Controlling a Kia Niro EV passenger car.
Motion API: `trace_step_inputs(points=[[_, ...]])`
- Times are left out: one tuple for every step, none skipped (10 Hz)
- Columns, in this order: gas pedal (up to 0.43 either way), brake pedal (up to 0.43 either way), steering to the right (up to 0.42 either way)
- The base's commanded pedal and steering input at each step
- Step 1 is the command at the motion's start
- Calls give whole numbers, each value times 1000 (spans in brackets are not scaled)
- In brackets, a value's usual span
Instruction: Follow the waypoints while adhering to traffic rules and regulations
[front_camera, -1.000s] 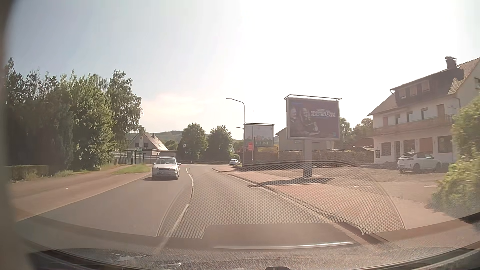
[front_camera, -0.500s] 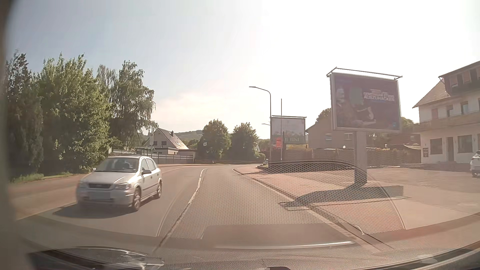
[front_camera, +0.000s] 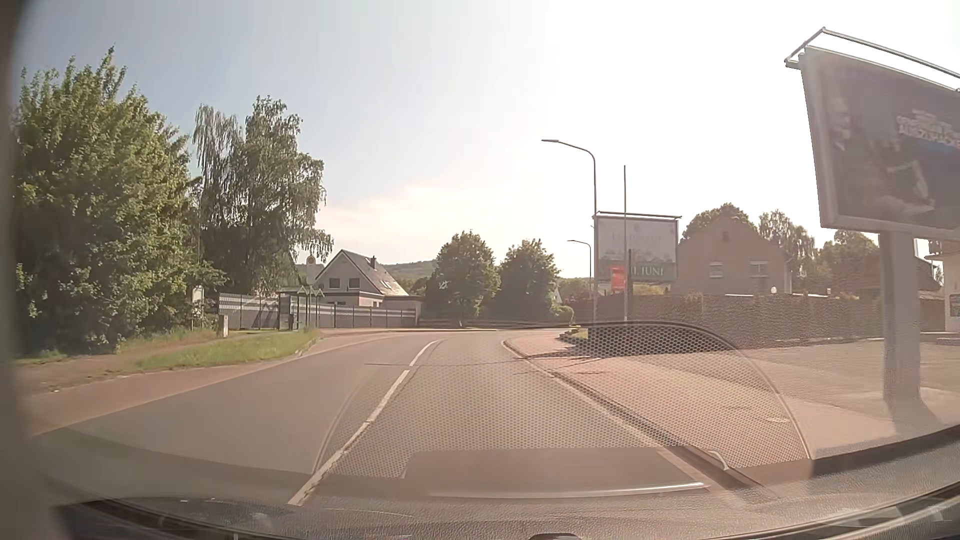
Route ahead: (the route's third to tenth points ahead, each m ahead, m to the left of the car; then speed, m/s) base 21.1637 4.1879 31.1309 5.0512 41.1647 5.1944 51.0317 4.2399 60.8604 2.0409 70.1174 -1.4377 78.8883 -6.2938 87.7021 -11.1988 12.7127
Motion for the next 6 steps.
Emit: trace_step_inputs(points=[[197,0,-38],[197,0,-36],[197,0,-33],[197,0,-31],[197,0,-23],[189,0,-15]])
